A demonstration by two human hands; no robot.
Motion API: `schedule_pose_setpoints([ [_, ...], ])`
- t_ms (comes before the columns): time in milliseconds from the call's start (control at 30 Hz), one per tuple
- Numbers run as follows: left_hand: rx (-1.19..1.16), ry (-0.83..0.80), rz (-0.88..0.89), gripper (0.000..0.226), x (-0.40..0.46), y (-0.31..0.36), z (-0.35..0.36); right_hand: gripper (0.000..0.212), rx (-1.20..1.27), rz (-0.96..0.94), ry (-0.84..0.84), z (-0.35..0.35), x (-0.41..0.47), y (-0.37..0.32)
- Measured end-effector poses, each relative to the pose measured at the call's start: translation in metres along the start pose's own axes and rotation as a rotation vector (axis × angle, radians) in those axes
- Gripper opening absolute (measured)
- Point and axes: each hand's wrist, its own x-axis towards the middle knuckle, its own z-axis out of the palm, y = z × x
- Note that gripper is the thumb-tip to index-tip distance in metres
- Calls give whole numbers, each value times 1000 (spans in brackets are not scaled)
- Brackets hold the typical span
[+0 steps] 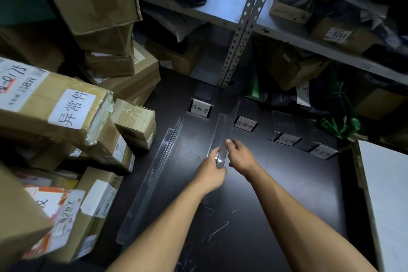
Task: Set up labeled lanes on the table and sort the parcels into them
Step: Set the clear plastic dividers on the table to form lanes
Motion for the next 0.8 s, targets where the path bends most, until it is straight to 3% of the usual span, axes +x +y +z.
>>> schedule_pose_setpoints([
  [333, 28, 299, 206, 38, -37, -8, -56, 52, -264, -289, 333, 18, -55, -33],
  [667, 253, 475, 195, 39, -85, -57, -107, 44, -249, -404, 96, 100, -118, -62],
  [733, 367, 440, 122, 46, -92, -73, -112, 44, -217, -382, 58, 116, -128, -60],
  [800, 334, 311, 15, 56, -97, -88, -115, 46, -192, -345, 5, 131, -136, -57],
])
